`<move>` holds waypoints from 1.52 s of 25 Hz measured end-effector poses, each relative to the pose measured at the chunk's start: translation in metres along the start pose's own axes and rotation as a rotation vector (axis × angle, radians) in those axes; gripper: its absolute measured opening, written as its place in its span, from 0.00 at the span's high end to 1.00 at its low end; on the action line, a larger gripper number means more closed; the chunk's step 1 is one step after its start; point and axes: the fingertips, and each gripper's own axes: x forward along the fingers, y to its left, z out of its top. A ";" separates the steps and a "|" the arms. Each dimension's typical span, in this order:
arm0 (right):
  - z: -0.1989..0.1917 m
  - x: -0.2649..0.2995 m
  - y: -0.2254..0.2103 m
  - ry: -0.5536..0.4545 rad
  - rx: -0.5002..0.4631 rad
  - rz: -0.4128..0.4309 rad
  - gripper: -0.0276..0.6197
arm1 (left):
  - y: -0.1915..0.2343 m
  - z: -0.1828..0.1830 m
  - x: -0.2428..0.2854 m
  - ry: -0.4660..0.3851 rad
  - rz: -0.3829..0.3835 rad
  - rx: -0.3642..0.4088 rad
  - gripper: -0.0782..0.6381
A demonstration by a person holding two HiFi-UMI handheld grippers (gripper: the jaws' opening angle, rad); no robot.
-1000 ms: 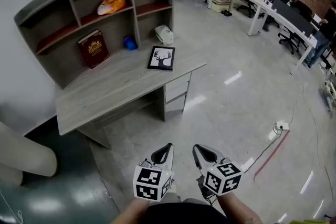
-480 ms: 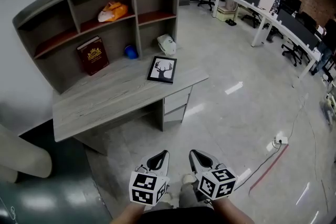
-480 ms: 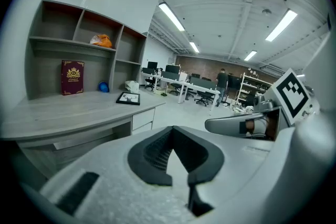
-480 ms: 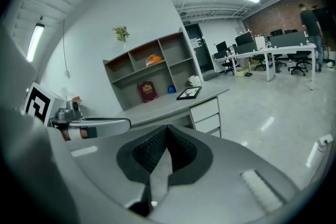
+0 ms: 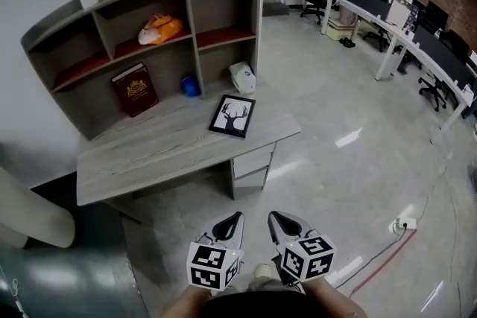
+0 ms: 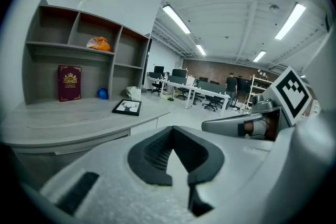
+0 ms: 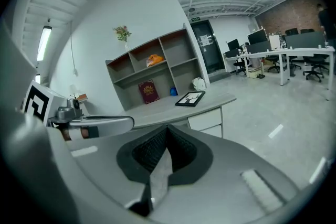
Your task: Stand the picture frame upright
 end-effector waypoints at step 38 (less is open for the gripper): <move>0.040 0.090 -0.088 0.085 -0.025 0.026 0.96 | 0.040 0.020 0.113 0.031 0.092 -0.050 0.90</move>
